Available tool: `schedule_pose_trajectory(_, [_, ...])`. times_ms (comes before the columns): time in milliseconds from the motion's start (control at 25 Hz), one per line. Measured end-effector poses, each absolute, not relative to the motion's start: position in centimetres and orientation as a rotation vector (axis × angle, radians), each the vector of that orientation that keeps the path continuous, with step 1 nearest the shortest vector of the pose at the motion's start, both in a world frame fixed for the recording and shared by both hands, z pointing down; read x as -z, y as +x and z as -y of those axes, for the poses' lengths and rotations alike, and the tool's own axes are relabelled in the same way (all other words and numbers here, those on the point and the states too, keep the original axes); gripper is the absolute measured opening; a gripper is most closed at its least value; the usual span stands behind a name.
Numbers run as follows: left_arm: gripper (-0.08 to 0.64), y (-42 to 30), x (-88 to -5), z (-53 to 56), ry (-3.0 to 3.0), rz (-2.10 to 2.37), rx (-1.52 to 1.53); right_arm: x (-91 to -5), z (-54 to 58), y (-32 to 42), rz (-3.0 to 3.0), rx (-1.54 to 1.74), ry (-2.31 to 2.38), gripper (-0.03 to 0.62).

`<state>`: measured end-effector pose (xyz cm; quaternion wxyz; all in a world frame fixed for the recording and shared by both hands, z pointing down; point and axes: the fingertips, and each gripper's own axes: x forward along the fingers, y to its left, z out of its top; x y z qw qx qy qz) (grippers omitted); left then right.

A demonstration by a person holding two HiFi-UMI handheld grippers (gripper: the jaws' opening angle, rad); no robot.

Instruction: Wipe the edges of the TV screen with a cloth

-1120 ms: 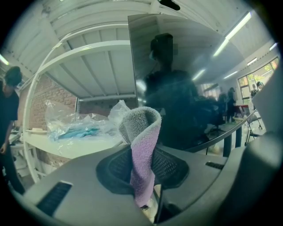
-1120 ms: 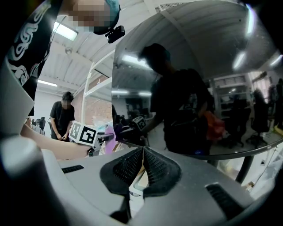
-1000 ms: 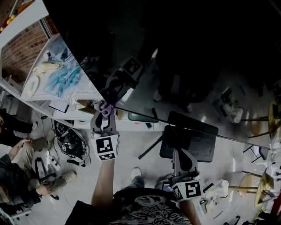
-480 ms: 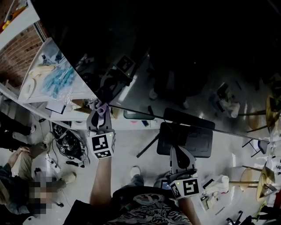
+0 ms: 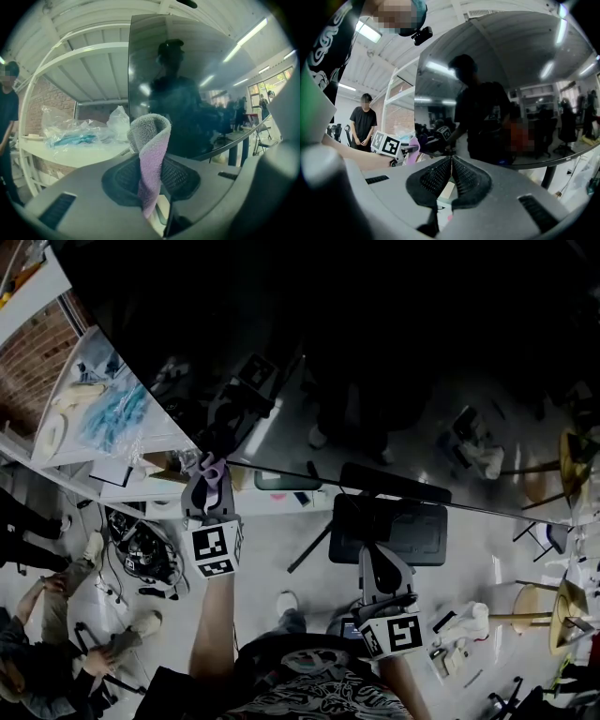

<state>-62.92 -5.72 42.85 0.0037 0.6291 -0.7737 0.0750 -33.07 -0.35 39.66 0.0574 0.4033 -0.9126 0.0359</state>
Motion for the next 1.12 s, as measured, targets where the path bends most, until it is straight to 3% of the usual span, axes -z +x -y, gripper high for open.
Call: schedule_pose_trajectory(1120, [0.103, -55.3, -43.0, 7.0, 2.155, 2.269, -0.277, -39.3, -0.6, -28.3, 2.723, -0.103, 1.349, 0.029])
